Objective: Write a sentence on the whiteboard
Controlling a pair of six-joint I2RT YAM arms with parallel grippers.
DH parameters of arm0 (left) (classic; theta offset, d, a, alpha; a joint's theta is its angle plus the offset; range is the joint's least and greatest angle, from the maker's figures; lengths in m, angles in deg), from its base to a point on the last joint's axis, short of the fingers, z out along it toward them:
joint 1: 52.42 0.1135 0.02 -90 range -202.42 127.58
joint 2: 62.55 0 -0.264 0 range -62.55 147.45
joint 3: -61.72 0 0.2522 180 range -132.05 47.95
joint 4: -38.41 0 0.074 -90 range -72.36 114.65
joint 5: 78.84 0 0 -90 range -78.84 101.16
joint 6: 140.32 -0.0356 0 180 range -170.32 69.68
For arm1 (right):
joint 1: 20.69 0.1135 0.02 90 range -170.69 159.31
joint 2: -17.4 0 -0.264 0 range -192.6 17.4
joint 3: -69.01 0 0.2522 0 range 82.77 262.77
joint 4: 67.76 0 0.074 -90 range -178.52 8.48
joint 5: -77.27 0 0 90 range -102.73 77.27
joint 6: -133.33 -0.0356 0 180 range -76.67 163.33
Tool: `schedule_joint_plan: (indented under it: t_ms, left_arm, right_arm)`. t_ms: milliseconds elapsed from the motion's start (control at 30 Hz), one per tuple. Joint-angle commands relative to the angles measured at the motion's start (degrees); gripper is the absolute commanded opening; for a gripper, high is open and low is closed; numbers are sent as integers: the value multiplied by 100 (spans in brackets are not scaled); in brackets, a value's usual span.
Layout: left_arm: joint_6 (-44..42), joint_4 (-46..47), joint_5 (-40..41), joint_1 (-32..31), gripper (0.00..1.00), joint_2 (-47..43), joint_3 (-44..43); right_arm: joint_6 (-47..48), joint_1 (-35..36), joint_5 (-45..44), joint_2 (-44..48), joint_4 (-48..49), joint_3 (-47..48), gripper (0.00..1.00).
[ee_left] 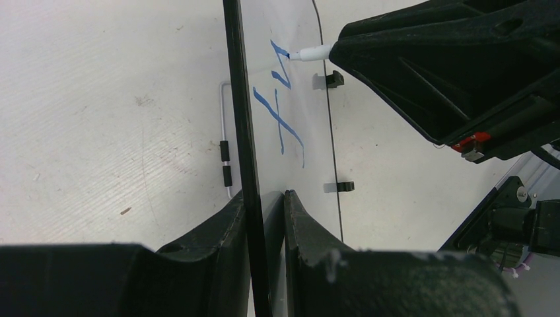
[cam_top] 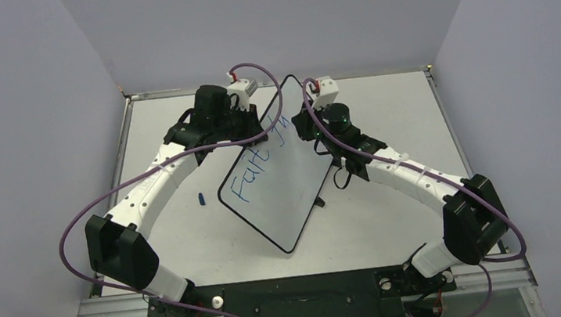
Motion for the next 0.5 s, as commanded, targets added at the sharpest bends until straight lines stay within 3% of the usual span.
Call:
schedule_joint_plan:
  t_ms: [0,467]
  left_arm:
    - [-577,516,327,15,0,-271,-100]
    - [-590,507,349,15,0,-249,-100]
  right_arm:
    - [8,-17,-35,374,21,236,0]
    - [-182,-89,-44,306,390,331,0]
